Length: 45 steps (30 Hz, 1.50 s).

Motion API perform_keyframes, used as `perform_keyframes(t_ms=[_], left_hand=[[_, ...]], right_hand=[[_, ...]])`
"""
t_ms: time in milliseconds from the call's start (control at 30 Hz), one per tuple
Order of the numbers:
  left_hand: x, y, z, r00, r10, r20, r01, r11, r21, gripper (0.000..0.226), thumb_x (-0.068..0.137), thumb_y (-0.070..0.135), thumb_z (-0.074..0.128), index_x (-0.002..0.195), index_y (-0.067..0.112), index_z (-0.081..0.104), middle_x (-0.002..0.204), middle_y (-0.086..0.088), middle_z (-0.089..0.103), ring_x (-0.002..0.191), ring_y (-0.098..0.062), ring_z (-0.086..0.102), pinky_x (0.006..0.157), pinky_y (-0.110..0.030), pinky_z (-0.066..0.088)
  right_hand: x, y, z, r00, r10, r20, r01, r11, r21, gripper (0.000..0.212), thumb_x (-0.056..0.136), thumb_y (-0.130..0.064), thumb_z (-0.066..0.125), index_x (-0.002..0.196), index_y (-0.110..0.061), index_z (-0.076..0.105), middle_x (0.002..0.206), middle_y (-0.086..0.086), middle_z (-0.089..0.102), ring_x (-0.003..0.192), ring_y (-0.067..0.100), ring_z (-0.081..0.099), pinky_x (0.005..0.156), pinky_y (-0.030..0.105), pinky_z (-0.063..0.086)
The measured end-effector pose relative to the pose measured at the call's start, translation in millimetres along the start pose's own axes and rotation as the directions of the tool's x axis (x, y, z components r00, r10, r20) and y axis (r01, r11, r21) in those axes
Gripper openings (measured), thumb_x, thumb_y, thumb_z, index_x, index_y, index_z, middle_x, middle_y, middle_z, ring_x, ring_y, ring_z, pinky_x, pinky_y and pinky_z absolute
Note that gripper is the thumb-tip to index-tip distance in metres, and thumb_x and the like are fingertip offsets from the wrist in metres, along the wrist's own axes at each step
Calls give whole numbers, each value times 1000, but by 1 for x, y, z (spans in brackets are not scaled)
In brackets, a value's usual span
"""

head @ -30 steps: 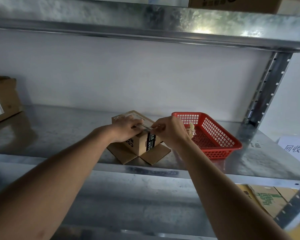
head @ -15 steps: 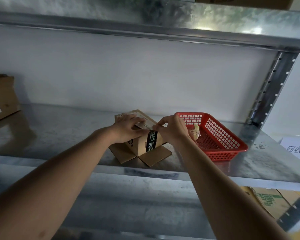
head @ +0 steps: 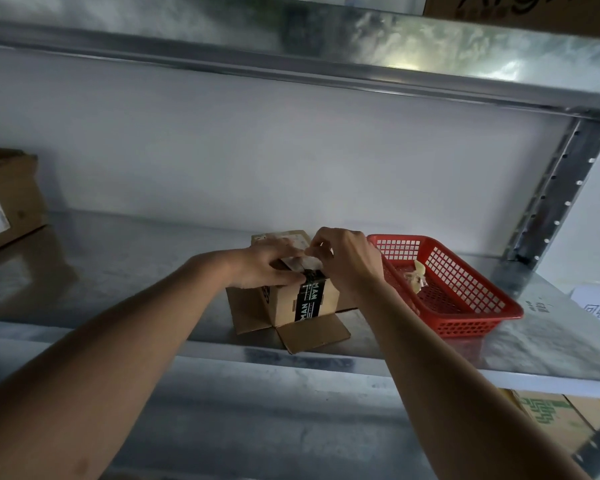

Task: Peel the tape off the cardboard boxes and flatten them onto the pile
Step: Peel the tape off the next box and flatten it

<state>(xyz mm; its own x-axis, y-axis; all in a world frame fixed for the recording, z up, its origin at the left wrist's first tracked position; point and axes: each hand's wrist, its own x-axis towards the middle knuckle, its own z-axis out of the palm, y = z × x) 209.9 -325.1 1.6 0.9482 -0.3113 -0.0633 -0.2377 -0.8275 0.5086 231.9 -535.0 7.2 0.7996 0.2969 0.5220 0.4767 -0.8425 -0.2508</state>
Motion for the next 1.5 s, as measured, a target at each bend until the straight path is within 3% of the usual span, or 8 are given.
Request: perform_keyframes(t_ms=[200,333,600,800,1000,1200,1367,1500], left_hand=[[-17,-6,-19,999,9,39,-3,990,-142,43,75,69,66,115,76,51,149,23,37,130,-1,33,96,-20,33],[-7,-4,-11,982,-78,-170,73,997,-34,49,102,45,53,145,21,50,147,-5,42,127,-22,48,101,-37,46],[-24,-6,-5,945,-147,-293,229,935,271,96,94,79,19,155,7,38,134,-19,47,109,-32,57,90,-48,55],[-33,-27,-5,977,-122,-176,156,967,199,106,97,78,26,160,7,-21,173,-14,2,157,-35,18,125,-52,23],[-43,-33,-28,989,-144,-26,146,974,175,102,97,76,38,164,21,-16,174,-3,4,157,-34,19,123,-51,22],[-55,-34,-44,979,-164,122,140,974,180,90,99,72,38,164,35,-11,172,8,-16,158,-27,-12,125,-53,-4],[-54,-28,-45,979,-142,146,111,973,205,85,103,67,38,165,31,-8,171,9,-19,159,-22,-11,126,-50,-1],[-55,-30,-45,980,-120,157,84,972,220,84,103,67,34,165,28,-8,170,9,-21,155,-14,-17,125,-45,-4]], right_hand=[[3,-17,10,984,127,126,-143,981,129,12,99,-37,67,101,-28,74,107,-1,72,89,21,64,66,33,52],[5,-32,9,981,137,135,-158,975,158,23,93,-41,75,97,-18,78,96,0,72,80,18,65,65,33,56],[13,-66,18,979,145,141,-152,987,46,19,92,-32,78,98,-14,78,96,7,73,82,24,69,72,37,59],[17,-75,15,976,179,123,-197,968,153,12,95,-15,71,84,-11,75,87,3,76,80,18,73,67,36,62],[17,-71,12,954,293,69,-301,916,265,13,99,-19,69,87,-16,70,84,4,75,69,24,73,65,47,64],[17,-67,6,915,395,-86,-335,860,386,18,91,-12,78,83,-22,66,72,-4,75,61,14,74,62,43,64],[21,-77,0,989,116,-91,-85,954,289,10,81,-22,88,79,-19,79,76,-7,75,69,8,70,63,23,54],[19,-82,5,986,-150,73,140,981,132,12,79,-21,89,83,-13,81,91,2,74,83,18,70,77,33,54]])
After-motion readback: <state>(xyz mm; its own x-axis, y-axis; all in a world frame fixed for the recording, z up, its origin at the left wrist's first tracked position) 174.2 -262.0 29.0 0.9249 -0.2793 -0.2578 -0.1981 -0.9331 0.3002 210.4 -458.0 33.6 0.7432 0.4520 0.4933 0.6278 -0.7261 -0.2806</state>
